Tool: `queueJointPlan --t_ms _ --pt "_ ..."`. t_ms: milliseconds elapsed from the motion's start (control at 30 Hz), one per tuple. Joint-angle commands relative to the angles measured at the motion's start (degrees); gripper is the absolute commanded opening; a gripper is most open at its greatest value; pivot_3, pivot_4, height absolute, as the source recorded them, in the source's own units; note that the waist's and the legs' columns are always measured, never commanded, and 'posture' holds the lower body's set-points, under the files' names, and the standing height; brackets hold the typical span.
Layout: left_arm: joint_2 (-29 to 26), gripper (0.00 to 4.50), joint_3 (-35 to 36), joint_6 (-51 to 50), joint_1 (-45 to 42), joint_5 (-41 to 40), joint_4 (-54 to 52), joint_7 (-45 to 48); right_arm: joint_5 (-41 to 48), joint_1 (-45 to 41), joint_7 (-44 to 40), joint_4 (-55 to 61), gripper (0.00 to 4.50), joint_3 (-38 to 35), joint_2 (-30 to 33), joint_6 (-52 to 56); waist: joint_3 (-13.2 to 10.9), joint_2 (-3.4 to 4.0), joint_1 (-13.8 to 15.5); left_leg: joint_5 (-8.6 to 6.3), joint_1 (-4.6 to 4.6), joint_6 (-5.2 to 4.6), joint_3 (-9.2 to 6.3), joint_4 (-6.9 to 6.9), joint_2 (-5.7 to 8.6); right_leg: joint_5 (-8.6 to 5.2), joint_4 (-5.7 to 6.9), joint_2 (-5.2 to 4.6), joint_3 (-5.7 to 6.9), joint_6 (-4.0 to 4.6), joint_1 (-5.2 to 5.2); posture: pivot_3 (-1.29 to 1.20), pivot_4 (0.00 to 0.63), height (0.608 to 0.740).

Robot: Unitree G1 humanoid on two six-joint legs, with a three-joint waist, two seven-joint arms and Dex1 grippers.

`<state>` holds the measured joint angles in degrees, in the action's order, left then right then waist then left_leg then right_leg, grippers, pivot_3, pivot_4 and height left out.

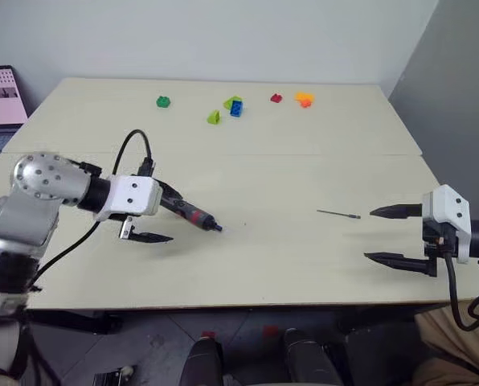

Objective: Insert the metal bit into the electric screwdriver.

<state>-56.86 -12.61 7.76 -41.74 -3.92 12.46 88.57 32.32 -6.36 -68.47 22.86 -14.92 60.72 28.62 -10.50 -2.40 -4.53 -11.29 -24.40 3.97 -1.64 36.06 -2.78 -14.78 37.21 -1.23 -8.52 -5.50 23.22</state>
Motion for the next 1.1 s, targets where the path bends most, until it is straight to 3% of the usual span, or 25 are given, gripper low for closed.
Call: queueJointPlan --t_ms 33,467,1100 --pt "2.4 4.50 -3.9 6.1 -5.3 4.5 6.1 2.4 4.9 -2.4 1.3 4.7 4.47 -1.8 0.1 3.4 0.0 -0.01 0.1 0.00 -0.01 -0.01 -0.02 0.01 0.00 0.00 0.00 0.01 0.00 -0.01 0.00 0.00 0.150 0.740" --pt "9.7 4.50 -8.3 13.0 -12.4 8.4 17.9 3.9 12.5 -0.6 6.3 9.9 4.47 -6.7 -3.3 7.1 0.0 -0.02 0.4 0.01 -0.15 -0.02 -0.13 0.04 0.00 0.13 0.02 0.05 -0.01 -0.30 0.02 0.00 0.150 0.740" --pt "12.3 4.50 -13.9 21.2 -18.3 8.7 28.6 3.9 20.3 3.8 12.1 17.0 4.47 -10.3 -4.8 10.1 0.0 -0.02 0.9 0.03 -0.17 -0.06 -0.22 0.06 0.00 0.14 0.11 0.08 0.03 -0.32 0.02 0.00 0.150 0.740"
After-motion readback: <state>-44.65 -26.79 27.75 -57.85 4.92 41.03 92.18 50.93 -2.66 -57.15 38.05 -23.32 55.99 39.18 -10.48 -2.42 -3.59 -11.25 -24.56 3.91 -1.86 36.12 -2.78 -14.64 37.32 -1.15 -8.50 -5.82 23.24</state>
